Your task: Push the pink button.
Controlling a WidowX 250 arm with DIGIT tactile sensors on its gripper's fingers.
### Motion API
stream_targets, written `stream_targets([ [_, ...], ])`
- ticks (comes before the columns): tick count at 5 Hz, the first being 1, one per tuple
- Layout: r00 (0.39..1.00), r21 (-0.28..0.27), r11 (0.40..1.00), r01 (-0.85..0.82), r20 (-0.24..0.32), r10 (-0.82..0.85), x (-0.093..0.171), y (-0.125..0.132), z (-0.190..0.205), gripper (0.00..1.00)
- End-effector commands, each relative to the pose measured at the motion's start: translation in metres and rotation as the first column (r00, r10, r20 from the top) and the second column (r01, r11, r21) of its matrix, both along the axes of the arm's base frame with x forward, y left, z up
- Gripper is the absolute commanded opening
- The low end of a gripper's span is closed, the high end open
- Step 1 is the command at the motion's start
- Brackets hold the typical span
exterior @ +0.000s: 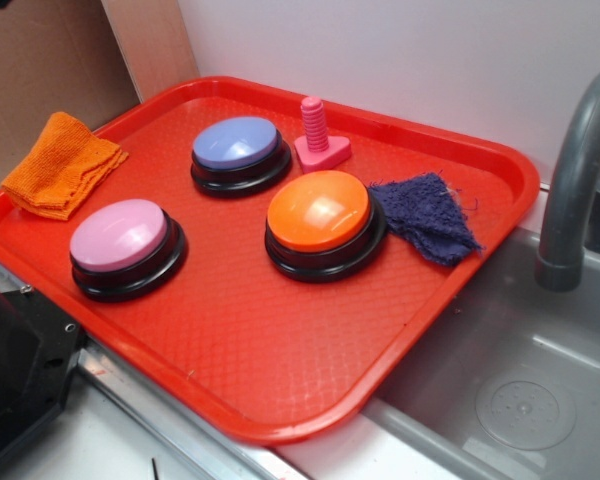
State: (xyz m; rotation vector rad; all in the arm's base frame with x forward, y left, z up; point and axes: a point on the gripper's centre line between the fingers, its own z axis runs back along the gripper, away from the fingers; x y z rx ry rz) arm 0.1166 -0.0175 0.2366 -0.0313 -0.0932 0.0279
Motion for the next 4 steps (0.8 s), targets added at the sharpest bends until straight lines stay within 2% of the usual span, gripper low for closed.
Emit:
stream_targets([
  [1,1.0,0.0,1.0,0.0,0.0,0.0,0.0,0.0,0.0,1.0],
  [2,0.996,0.027,0.996,0.079,-0.048,-0.078,0.038,0.019,-0.05,1.0],
  [3,0.989,-0.008,0.991,0.137,-0.048,-0.137,0.069,0.01,-0.101,1.0],
  [4,0.982,0.063,0.982,0.178,-0.067,-0.174,0.06,0.012,-0.126,1.0],
])
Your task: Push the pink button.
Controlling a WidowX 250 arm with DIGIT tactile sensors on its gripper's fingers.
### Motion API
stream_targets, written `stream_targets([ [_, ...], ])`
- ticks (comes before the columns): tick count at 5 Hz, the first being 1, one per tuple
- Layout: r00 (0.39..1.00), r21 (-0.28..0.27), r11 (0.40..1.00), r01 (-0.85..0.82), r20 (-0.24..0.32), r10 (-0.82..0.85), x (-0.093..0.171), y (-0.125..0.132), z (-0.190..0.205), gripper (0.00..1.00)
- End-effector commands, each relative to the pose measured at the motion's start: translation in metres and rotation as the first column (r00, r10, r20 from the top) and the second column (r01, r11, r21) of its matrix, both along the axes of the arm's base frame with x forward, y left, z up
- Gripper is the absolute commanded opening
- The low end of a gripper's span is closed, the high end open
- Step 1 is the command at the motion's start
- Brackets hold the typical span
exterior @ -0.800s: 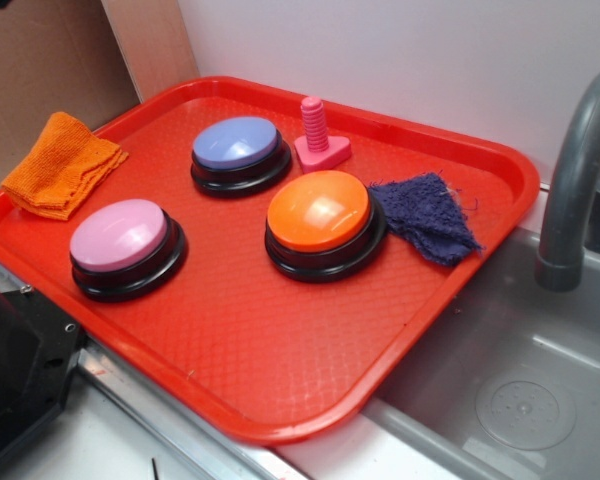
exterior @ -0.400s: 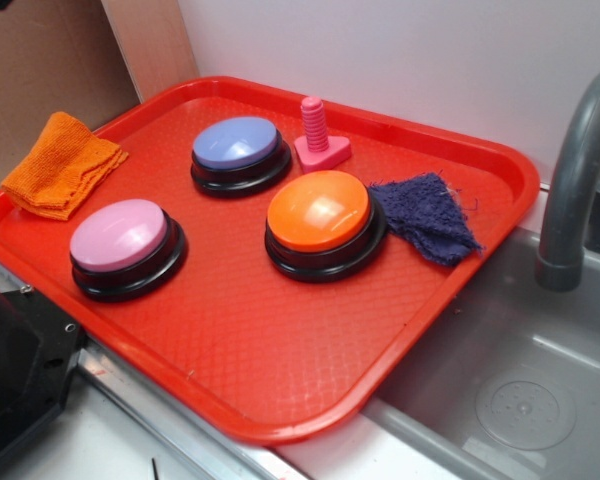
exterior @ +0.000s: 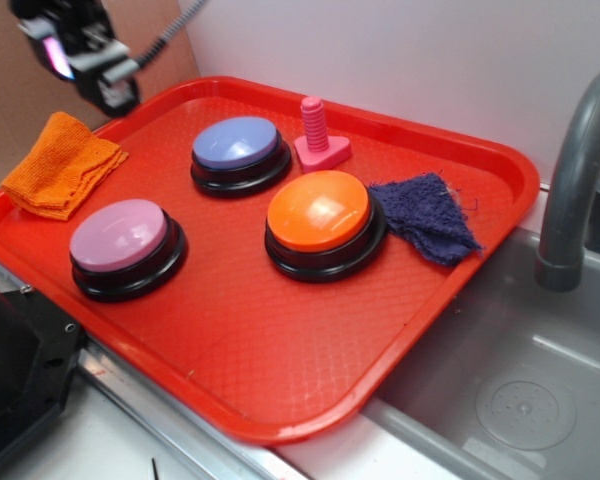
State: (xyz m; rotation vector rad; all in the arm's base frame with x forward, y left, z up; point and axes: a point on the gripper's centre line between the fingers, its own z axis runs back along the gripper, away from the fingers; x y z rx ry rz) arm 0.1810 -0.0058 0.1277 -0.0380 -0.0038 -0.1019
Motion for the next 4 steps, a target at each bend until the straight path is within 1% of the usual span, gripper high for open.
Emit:
stream_targets([
  [1,0.996,0.038,0.996,0.08,0.04,-0.082,-0.017,0.007,-0.032,1.0],
  [2,0.994,0.048,0.993,0.109,0.023,-0.11,-0.029,0.018,-0.048,1.0],
  [3,0.988,0.061,0.986,0.155,-0.006,-0.155,-0.027,0.022,-0.07,1.0],
  [4,0.982,0.077,0.979,0.187,-0.035,-0.185,-0.026,0.018,-0.082,1.0],
])
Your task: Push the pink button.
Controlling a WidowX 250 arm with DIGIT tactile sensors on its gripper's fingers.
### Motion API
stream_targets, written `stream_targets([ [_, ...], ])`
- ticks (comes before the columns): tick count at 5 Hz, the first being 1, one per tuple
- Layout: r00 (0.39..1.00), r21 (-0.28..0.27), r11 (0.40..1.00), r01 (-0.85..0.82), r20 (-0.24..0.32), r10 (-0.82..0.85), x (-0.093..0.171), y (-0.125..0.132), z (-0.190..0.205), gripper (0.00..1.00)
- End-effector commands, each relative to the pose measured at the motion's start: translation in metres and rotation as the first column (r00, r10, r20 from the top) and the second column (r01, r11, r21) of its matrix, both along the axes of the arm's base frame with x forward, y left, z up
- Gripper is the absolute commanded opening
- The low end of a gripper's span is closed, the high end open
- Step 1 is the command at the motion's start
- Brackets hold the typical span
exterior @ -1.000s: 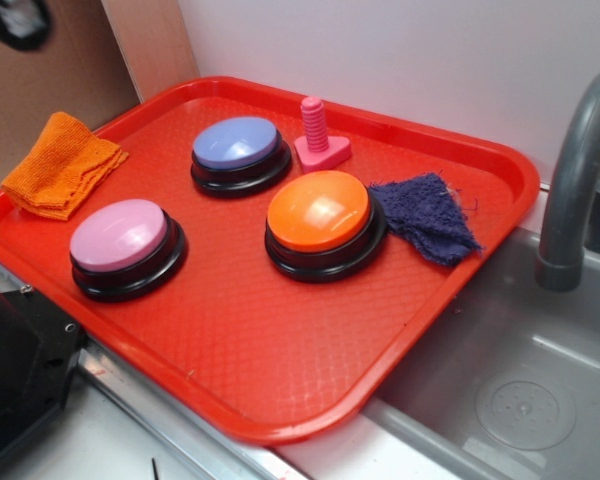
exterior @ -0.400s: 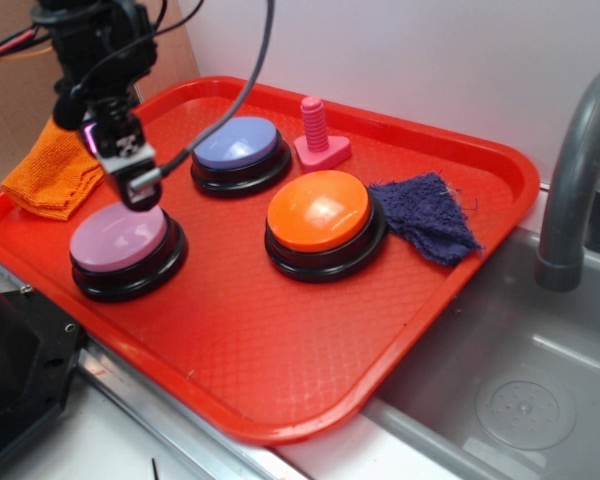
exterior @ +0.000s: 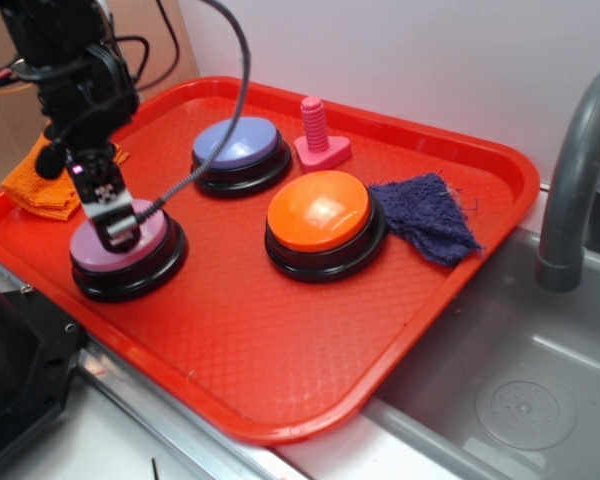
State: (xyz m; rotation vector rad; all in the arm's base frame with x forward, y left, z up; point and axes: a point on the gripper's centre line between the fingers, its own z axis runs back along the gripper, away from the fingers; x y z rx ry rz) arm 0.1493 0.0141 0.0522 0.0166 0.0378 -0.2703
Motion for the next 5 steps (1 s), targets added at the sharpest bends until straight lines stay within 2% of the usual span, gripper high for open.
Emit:
stream_targets([
  [1,1.0,0.034,0.999,0.022,0.008,-0.022,0.006,-0.003,-0.006,1.0],
  [2,0.999,0.042,0.999,0.014,0.051,-0.016,0.009,-0.006,0.015,1.0],
  [3,0.995,0.019,1.0,0.001,0.101,-0.003,0.011,-0.007,0.031,1.0],
  [5,0.993,0.036,0.999,-0.021,0.113,0.017,0.01,-0.005,0.042,1.0],
])
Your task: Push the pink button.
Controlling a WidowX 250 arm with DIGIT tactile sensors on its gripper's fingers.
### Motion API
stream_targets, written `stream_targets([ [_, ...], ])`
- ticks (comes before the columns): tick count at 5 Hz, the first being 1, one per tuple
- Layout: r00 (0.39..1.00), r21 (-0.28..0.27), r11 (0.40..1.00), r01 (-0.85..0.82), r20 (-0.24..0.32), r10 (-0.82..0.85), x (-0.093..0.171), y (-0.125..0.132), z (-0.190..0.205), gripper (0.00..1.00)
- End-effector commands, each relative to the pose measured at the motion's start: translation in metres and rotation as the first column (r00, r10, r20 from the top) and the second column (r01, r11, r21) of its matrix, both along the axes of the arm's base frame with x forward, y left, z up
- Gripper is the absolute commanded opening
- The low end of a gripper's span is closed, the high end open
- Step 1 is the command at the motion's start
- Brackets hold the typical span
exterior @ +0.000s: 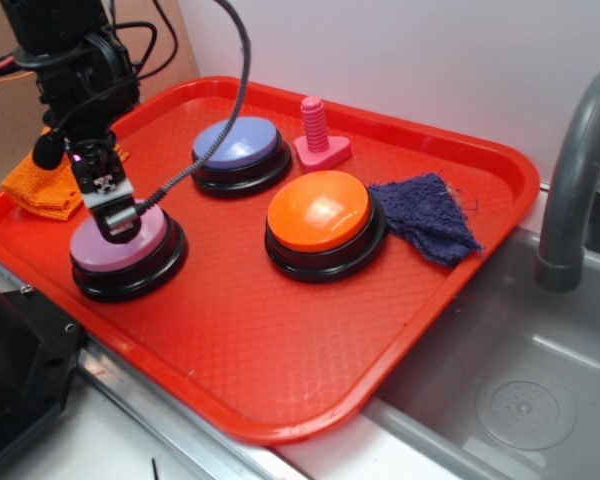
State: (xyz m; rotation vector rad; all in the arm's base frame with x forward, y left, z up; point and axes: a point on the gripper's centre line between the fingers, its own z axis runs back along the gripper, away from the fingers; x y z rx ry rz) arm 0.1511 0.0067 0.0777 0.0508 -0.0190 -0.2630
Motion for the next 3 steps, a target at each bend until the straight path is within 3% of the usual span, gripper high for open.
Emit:
stream_targets([
  [1,0.998,0.017,0.999,-0.041,0.048,0.04,0.007,0.005,0.021,1.0],
  [3,0.995,-0.002,0.997,-0.076,0.071,0.076,0.006,0.005,0.036,1.0],
])
